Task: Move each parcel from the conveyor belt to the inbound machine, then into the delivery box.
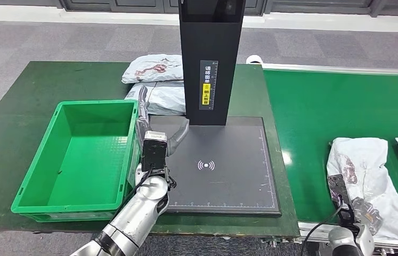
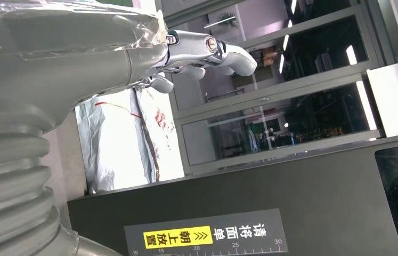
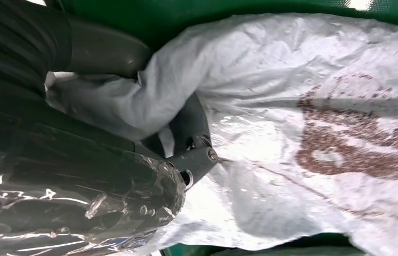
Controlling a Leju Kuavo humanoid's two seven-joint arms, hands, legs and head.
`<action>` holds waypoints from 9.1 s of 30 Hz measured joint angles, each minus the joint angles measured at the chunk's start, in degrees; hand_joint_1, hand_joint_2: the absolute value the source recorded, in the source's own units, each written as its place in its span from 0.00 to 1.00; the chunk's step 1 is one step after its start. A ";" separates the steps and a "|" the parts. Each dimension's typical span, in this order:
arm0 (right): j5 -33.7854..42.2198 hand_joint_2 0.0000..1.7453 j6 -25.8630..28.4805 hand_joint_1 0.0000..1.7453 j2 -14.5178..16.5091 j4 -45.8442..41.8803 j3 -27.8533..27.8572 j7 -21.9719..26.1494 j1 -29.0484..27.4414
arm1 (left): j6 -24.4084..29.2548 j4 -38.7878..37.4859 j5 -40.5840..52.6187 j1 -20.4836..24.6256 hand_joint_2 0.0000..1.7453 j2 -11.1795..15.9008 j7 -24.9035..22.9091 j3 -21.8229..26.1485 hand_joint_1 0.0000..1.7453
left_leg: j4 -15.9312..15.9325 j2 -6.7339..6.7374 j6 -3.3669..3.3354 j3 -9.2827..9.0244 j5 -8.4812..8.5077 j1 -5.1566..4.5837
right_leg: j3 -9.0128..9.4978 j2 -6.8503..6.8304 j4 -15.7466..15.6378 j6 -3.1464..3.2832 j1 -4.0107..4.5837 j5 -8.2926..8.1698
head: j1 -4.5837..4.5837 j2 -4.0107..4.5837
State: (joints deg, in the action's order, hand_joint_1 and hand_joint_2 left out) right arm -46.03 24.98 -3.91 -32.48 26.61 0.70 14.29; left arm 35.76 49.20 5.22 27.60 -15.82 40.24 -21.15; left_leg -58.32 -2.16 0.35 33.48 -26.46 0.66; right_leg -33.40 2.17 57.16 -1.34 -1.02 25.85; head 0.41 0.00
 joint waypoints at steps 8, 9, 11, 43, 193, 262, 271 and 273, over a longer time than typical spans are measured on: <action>2.15 1.00 2.29 1.00 1.68 -3.49 0.03 7.90 -0.98 | -0.24 1.44 -1.24 -1.15 1.00 0.03 0.00 0.37 0.00 | 0.01 -0.10 -0.02 0.07 0.00 -0.01 | 0.03 -0.09 0.01 0.00 -0.02 0.00 | -0.03 0.00; 3.60 1.00 2.25 1.00 2.62 -5.75 0.06 10.55 -1.74 | -0.55 1.93 -1.53 -1.50 1.00 0.05 0.00 0.74 0.00 | 0.01 -0.11 -0.01 0.10 0.00 -0.02 | -0.01 -0.09 0.03 0.00 -0.02 0.00 | -0.03 0.00; 6.14 1.00 1.58 1.00 4.92 -11.13 0.00 15.16 -3.14 | -1.18 2.76 -2.05 -2.09 1.00 0.12 0.00 1.59 0.00 | 0.02 -0.06 0.01 0.13 0.01 -0.02 | -0.14 -0.04 0.07 0.01 -0.02 0.00 | 0.01 0.00; 22.92 1.00 -19.64 1.00 16.46 -41.54 -49.53 17.68 -3.87 | 0.88 7.19 1.86 -0.38 1.00 0.68 0.00 3.96 0.00 | 0.09 -0.16 0.25 0.38 0.18 -0.03 | -0.58 -0.06 0.37 0.13 -0.07 0.07 | 0.00 0.00; 50.44 1.00 -28.57 0.00 11.81 -32.51 -24.98 29.56 -9.26 | -11.84 28.65 -0.34 -13.76 1.00 12.67 -7.74 29.29 0.00 | 0.14 0.07 0.56 0.59 0.23 0.05 | -1.03 0.11 0.43 0.53 0.00 -0.01 | -0.03 0.00; 20.05 1.00 -1.67 0.00 -1.56 -10.04 5.83 19.26 2.62 | -30.29 18.33 -6.81 -13.33 1.00 2.11 -9.74 6.87 0.00 | 0.11 -0.01 0.32 0.67 0.21 -0.12 | -1.02 -0.02 0.39 0.36 -0.16 -0.05 | -0.02 0.00; 15.20 1.00 0.21 0.00 -1.43 -12.90 5.50 14.37 0.45 | -30.53 15.81 -6.81 -12.15 1.00 1.50 -10.16 6.92 0.00 | 0.11 -0.01 0.32 0.66 0.21 -0.12 | -1.02 -0.03 0.39 0.36 -0.15 -0.05 | -0.02 0.00; 12.37 1.00 0.20 0.00 -1.50 -12.89 5.30 11.30 -0.31 | -30.57 15.44 -6.81 -12.12 1.00 1.48 -10.17 6.96 0.00 | 0.11 -0.02 0.32 0.66 0.21 -0.12 | -1.02 -0.04 0.39 0.36 -0.15 -0.05 | -0.03 0.00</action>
State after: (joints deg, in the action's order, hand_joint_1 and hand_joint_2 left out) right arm -33.65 25.18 -5.42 -45.37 31.91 12.00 13.98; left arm 5.19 64.64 -1.60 15.48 -14.35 30.06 -14.19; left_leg -58.21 -2.18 0.67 34.15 -26.25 0.54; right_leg -34.43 2.13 57.55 -0.98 -1.17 25.80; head 0.39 0.00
